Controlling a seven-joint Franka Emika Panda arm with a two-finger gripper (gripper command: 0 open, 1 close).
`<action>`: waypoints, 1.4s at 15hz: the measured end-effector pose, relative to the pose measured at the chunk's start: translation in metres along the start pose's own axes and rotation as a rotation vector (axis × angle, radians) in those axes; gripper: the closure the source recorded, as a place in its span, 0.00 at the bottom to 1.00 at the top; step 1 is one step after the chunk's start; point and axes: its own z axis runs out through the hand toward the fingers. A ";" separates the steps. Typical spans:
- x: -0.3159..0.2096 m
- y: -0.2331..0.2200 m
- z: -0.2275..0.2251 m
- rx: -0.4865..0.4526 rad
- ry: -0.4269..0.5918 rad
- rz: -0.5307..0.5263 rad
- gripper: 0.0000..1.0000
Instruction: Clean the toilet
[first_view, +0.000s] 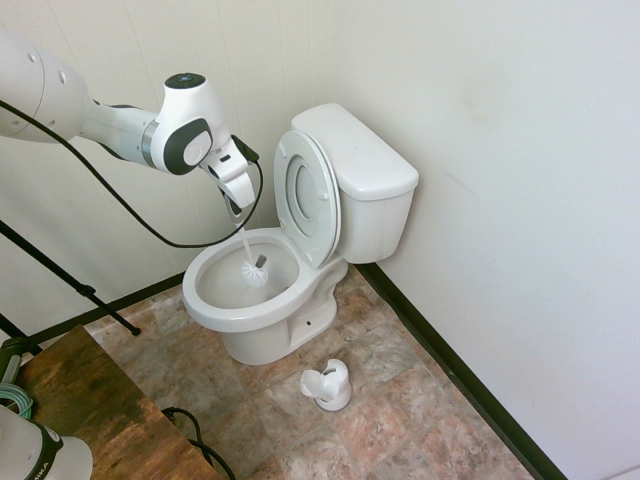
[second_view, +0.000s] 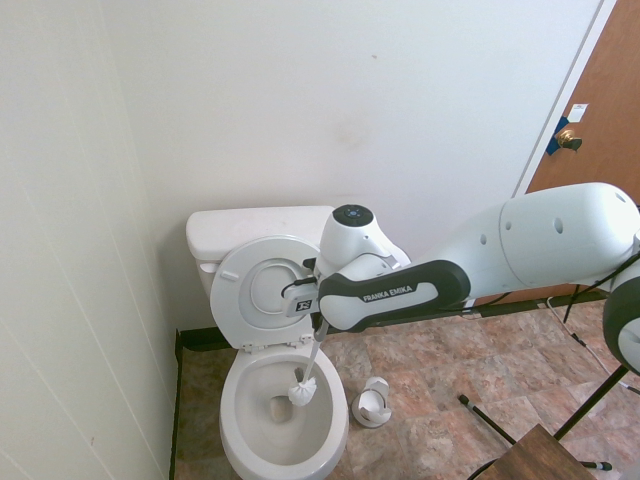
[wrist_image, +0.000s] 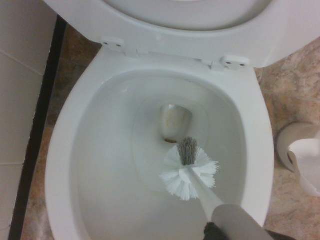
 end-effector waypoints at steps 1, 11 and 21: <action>-0.004 -0.011 0.007 0.006 0.005 0.002 1.00; -0.013 -0.059 0.112 0.005 0.080 0.088 1.00; -0.056 -0.077 0.137 0.012 0.092 0.081 1.00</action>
